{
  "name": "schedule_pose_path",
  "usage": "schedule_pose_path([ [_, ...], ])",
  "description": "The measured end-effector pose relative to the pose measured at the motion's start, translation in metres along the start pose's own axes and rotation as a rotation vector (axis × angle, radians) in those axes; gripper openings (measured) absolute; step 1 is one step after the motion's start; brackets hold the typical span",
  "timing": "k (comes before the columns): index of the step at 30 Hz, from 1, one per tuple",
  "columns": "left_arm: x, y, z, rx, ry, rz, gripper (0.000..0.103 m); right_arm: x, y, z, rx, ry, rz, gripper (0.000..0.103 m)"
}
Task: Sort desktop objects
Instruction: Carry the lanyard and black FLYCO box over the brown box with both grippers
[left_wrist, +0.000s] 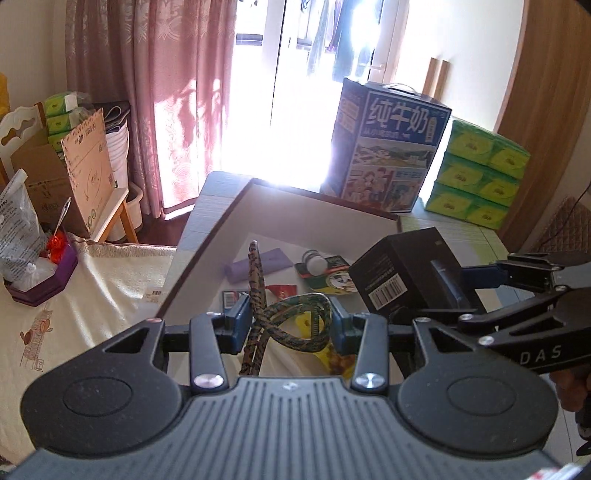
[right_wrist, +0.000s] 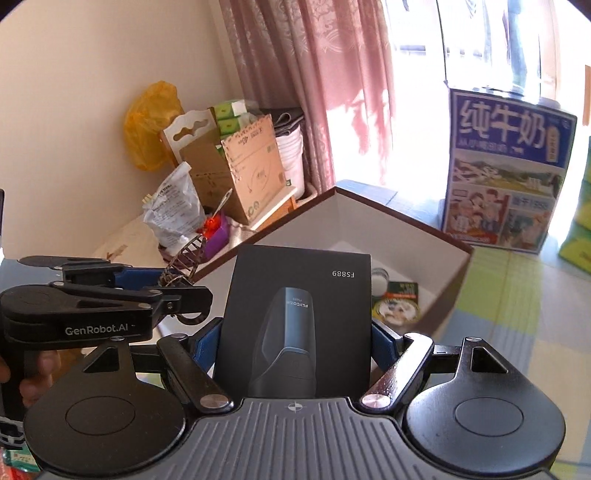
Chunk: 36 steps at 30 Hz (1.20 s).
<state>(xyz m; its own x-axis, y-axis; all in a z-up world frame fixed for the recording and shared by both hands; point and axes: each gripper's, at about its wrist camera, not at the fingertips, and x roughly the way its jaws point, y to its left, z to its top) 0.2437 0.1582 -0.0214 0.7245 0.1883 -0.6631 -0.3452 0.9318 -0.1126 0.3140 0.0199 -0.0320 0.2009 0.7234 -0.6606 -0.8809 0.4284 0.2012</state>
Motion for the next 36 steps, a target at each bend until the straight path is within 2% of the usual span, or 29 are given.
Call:
schedule_pose_path([
  [5,0.032,0.02,0.012,0.002,0.032,-0.029,0.037,0.039,-0.006,0.014,-0.011,0.021,-0.046,0.077],
  [13,0.097,0.03,0.023,0.082,0.094,-0.068,0.037,0.091,-0.032,0.026,-0.073,0.064,-0.131,0.077],
  [21,0.155,0.035,0.03,0.139,0.17,-0.089,0.037,0.126,-0.05,0.026,-0.175,0.092,-0.13,0.076],
  [31,0.189,0.041,0.038,0.141,0.214,-0.099,0.037,0.148,-0.067,0.023,-0.225,0.059,-0.131,0.076],
  [36,0.198,0.035,0.035,0.152,0.228,-0.111,0.038,0.15,-0.076,0.02,-0.212,0.08,-0.135,0.078],
])
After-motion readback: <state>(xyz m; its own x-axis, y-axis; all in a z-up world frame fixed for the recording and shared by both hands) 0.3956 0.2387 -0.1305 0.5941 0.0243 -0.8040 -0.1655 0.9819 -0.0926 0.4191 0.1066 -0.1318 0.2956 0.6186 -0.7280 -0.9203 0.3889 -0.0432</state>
